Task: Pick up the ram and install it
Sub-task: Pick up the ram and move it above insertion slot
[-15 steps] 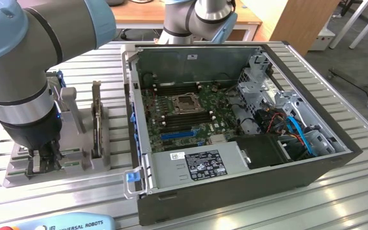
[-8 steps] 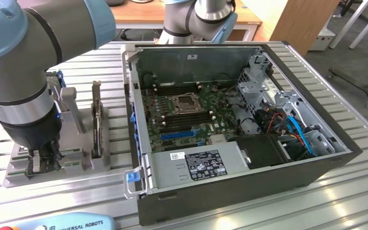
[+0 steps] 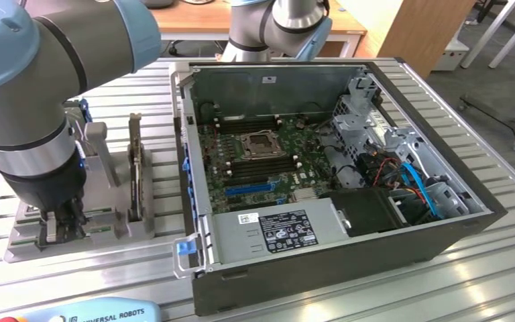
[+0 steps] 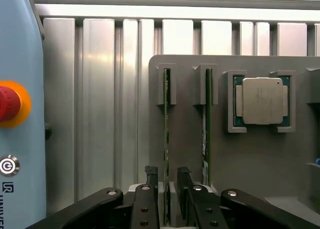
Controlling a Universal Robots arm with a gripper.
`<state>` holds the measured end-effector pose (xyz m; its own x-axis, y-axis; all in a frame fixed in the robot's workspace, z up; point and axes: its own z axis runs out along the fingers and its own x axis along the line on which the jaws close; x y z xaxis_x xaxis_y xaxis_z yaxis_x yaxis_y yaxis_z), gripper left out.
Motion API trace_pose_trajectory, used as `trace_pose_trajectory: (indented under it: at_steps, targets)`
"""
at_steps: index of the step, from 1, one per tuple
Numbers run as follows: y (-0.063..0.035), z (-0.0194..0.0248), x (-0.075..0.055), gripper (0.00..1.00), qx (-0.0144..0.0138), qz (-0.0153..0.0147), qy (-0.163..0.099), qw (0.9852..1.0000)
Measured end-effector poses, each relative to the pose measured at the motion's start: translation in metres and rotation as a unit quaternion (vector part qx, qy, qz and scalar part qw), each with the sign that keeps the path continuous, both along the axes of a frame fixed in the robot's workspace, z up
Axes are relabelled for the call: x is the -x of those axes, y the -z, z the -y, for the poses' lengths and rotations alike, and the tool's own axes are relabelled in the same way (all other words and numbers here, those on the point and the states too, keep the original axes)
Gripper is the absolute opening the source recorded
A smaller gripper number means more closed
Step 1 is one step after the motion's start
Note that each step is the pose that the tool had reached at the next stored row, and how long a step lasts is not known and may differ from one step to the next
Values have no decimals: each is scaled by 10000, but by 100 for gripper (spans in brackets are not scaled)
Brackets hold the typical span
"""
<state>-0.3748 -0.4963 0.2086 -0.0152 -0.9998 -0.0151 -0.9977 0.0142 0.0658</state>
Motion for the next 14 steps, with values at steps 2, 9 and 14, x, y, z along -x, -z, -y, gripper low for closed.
trace_pose_trajectory:
  at_steps: [2, 9, 14]
  targets:
    - [13, -3, 2, 30, 0, 0, 0, 10000]
    - [54, -11, 6, 30, 1, -1, 0, 10000]
    - [69, -12, 6, 30, 0, 0, 0, 10000]
